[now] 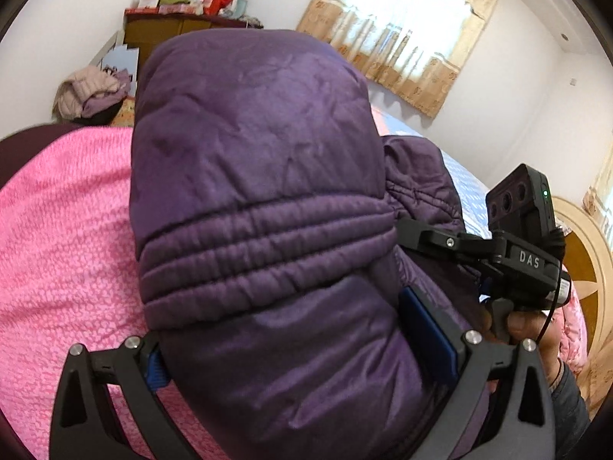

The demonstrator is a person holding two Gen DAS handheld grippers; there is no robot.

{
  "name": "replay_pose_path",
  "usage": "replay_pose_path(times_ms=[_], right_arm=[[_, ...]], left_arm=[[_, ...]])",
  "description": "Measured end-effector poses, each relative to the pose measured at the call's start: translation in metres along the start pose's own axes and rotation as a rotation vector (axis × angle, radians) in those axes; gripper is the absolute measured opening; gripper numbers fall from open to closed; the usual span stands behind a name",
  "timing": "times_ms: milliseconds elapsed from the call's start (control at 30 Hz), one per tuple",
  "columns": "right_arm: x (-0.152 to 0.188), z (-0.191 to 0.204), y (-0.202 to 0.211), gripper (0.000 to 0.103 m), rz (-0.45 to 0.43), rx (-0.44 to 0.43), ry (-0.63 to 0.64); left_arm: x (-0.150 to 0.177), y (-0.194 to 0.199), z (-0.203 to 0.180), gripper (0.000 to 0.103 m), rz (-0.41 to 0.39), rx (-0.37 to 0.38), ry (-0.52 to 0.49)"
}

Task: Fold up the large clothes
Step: 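Carry the jacket bundle with both grippers toward the pink end of the bed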

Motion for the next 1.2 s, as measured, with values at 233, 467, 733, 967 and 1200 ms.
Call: replay_pose_path(times_ms=[233,467,733,967,1200], right_arm=[[-0.002,-0.006,-0.022,0.062,0.017,-0.025,-0.023],[0.003,-0.023,-0.031,0.067,0.014,-0.055,-0.079],[0.017,-0.044,-0.032,0.078,0.013,-0.088,-0.107],[0.02,-0.05,-0.027,0.08,-0.001,-0.115,-0.095],[0.029,-0.052,-0.023,0.081,-0.021,-0.098,-0.086]], left_arm=[[0.007,-0.01,-0.004,0.103,0.052,0.035,0.038],[0.011,-0.01,-0.005,0.103,0.057,0.053,0.078],[0.012,-0.01,-0.009,0.103,0.047,0.061,0.086],[0.013,-0.006,-0.01,0.103,0.038,0.038,0.093],[0.017,0.004,-0.015,0.103,0.021,-0.017,0.103]])
Point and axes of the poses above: each gripper's, at about its wrist camera, not at the fingertips, and y roughly against the way its jaws point, z to its left, x to its underside, the point moved 8 cm from there along -y, roughly the way its jaws point, and after that the axes turned 12 degrees about -x, right-handed, at the moved point
